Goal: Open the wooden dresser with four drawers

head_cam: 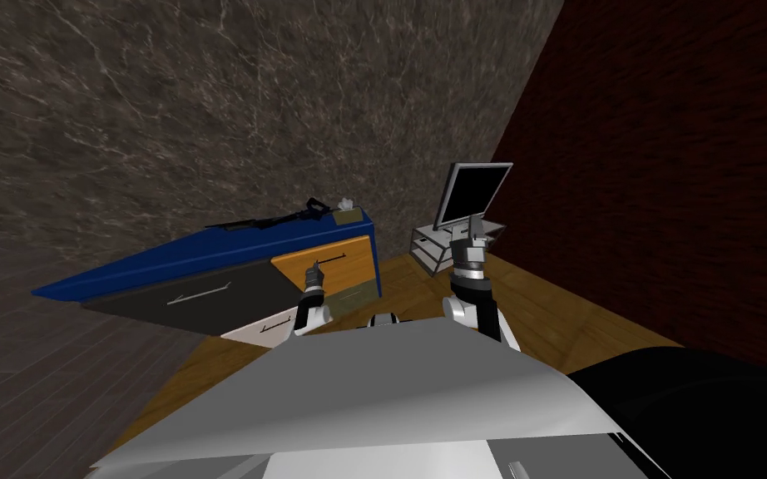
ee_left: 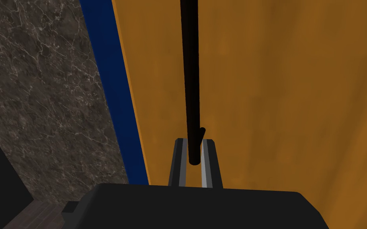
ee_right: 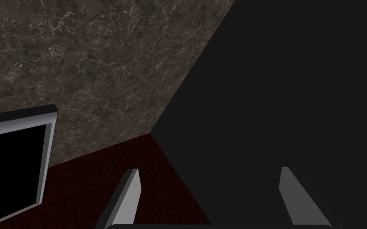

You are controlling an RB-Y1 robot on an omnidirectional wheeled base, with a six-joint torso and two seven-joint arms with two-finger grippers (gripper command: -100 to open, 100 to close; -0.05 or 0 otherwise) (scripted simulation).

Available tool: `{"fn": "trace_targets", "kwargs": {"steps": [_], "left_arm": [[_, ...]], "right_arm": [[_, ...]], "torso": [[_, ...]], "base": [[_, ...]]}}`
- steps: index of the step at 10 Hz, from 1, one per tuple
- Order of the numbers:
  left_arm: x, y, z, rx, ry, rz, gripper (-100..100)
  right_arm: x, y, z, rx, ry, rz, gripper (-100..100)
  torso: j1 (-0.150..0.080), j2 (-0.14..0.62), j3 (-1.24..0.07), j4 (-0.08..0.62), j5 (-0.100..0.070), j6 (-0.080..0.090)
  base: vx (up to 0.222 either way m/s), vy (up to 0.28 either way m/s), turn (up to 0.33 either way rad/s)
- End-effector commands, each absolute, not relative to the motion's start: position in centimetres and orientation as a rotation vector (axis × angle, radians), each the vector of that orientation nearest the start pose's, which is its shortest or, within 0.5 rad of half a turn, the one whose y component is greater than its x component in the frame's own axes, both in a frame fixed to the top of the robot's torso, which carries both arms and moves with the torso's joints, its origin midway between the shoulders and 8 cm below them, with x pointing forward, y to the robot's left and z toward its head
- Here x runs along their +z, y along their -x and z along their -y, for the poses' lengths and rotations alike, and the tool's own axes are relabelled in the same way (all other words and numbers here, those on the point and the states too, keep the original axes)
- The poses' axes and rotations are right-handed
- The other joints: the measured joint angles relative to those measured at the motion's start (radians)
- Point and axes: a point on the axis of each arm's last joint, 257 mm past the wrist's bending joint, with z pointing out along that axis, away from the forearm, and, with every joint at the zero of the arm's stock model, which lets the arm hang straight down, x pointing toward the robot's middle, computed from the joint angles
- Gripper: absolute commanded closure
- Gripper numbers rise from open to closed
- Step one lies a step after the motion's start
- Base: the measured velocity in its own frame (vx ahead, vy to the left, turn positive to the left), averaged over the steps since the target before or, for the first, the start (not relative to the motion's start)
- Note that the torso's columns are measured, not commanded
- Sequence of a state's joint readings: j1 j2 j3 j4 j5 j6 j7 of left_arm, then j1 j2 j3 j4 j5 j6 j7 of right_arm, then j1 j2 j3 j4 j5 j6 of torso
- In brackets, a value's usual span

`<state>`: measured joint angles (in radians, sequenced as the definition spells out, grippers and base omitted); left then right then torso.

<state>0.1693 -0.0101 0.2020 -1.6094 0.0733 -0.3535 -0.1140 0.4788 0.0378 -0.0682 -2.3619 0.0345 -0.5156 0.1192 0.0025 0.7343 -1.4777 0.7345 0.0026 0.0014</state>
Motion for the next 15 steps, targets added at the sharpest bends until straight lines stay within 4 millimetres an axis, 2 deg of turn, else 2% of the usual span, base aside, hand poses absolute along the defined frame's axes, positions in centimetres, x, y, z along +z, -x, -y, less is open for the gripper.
{"fn": "trace_targets", "kwargs": {"steps": [1,2,3,4,5,6,8,9,10,11,12,13,14,15], "left_arm": [[-19.8,-49.6,-32.6,-1.104,1.085,-0.904,100],[-21.1,-49.8,-32.6,-1.097,1.105,-0.922,100],[-19.7,-51.5,-30.0,-1.162,1.067,-0.921,100],[-20.1,-52.5,-29.3,-1.172,1.074,-0.933,100],[-21.8,-52.4,-29.3,-1.160,1.100,-0.957,100],[-20.4,-54.1,-26.5,-1.223,1.060,-0.963,100],[-20.9,-54.9,-25.9,-1.228,1.067,-0.978,100],[-22.0,-54.9,-25.9,-1.220,1.083,-0.994,100],[-20.0,-56.2,-23.2,-1.282,1.032,-0.993,100],[-20.0,-57.1,-22.5,-1.291,1.031,-1.005,100],[-22.0,-57.0,-22.5,-1.275,1.060,-1.035,100],[-19.5,-58.5,-19.6,-1.339,0.998,-1.034,100],[-19.7,-59.1,-19.1,-1.342,1.000,-1.046,100],[-20.9,-59.0,-19.1,-1.332,1.018,-1.066,100]], "right_arm": [[7.0,-32.0,29.3,1.127,-0.522,-0.545,0],[7.0,-32.0,29.3,1.127,-0.522,-0.545,0],[7.0,-32.0,29.3,1.127,-0.522,-0.545,0],[7.0,-32.0,29.3,1.127,-0.522,-0.545,0],[7.0,-32.0,29.3,1.127,-0.522,-0.545,0],[7.0,-32.0,29.3,1.127,-0.522,-0.545,0],[7.0,-32.0,29.3,1.127,-0.521,-0.545,0],[7.0,-32.0,29.3,1.127,-0.521,-0.545,0],[7.0,-32.0,29.3,1.127,-0.521,-0.545,0],[7.0,-32.0,29.3,1.127,-0.522,-0.545,0],[7.0,-32.0,29.3,1.127,-0.521,-0.545,0],[7.0,-32.0,29.3,1.127,-0.521,-0.545,0],[7.0,-32.0,29.3,1.127,-0.522,-0.545,0],[7.0,-32.0,29.3,1.127,-0.521,-0.545,0]], "torso": [[0.000,0.001,0.000,0.001,-0.001,-0.003],[-0.001,0.002,0.001,0.002,-0.001,-0.001],[-0.001,-0.001,-0.001,-0.001,0.000,0.001],[-0.003,0.000,-0.001,0.000,-0.001,-0.001],[-0.003,0.000,0.000,0.000,-0.001,0.000],[-0.002,-0.004,-0.002,-0.005,0.001,0.003],[-0.003,-0.003,-0.002,-0.002,-0.001,0.003],[-0.005,-0.004,-0.003,-0.002,-0.001,0.005],[-0.006,-0.006,-0.004,-0.005,0.000,0.006],[-0.006,-0.003,-0.003,-0.002,-0.002,0.000],[-0.005,0.000,0.000,0.000,-0.002,0.002],[-0.006,-0.002,-0.001,-0.004,0.000,0.006],[-0.006,-0.001,-0.001,-0.001,-0.002,0.002],[-0.007,0.002,0.000,0.001,-0.002,0.004]], "base": [[-0.055,-0.027,0.239],[-0.023,-0.006,0.051],[-0.067,-0.024,0.349],[-0.066,-0.032,0.274],[-0.018,-0.004,0.044],[-0.055,-0.016,0.395],[-0.045,-0.012,0.112],[0.003,0.015,-0.030],[-0.048,-0.014,0.411],[-0.056,-0.033,0.252],[-0.020,-0.004,-0.002],[-0.061,-0.010,0.349],[-0.073,-0.019,0.226],[-0.031,0.002,0.030]]}}
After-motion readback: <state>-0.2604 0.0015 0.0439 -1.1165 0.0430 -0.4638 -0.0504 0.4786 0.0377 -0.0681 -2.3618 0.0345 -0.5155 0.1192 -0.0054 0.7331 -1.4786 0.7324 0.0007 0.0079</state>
